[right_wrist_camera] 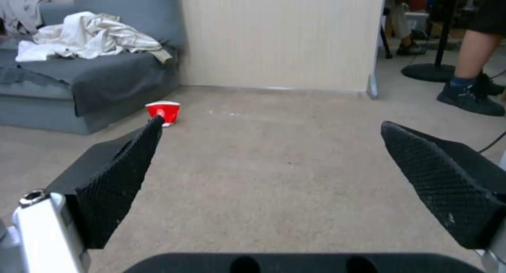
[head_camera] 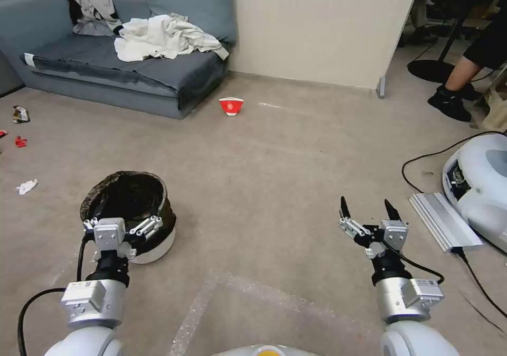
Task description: Pick up the trash can from the floor.
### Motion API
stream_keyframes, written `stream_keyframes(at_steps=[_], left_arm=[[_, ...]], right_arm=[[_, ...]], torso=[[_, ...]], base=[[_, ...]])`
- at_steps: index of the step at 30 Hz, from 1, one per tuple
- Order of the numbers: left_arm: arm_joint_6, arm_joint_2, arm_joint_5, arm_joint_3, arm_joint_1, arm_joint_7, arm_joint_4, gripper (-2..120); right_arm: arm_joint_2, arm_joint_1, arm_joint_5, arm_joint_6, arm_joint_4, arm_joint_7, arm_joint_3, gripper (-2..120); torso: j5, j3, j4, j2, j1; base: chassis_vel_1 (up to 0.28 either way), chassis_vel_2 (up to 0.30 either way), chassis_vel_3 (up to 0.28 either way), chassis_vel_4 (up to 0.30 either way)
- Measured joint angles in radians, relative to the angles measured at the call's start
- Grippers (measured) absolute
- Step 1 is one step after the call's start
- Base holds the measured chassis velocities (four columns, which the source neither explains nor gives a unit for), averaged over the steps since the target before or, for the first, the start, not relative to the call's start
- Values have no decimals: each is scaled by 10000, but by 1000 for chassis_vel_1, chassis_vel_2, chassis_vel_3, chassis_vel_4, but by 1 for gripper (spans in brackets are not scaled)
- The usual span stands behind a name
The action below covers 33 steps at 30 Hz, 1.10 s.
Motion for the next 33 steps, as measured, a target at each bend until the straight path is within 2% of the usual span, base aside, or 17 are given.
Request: stream_keyframes(at_steps=[17,33], left_arm=[[-173,1,102,-82,-10,-54,20,100],[-380,-101,94,-91,196,-64,30,100]], right_arm=[[2,-39,-20,227,9,49,21,100],[0,-27,-16,234,38,57,15,100]], torso=[[2,1,0,0,0],[1,1,0,0,0]], base=[[0,0,0,0],[72,73,81,79]])
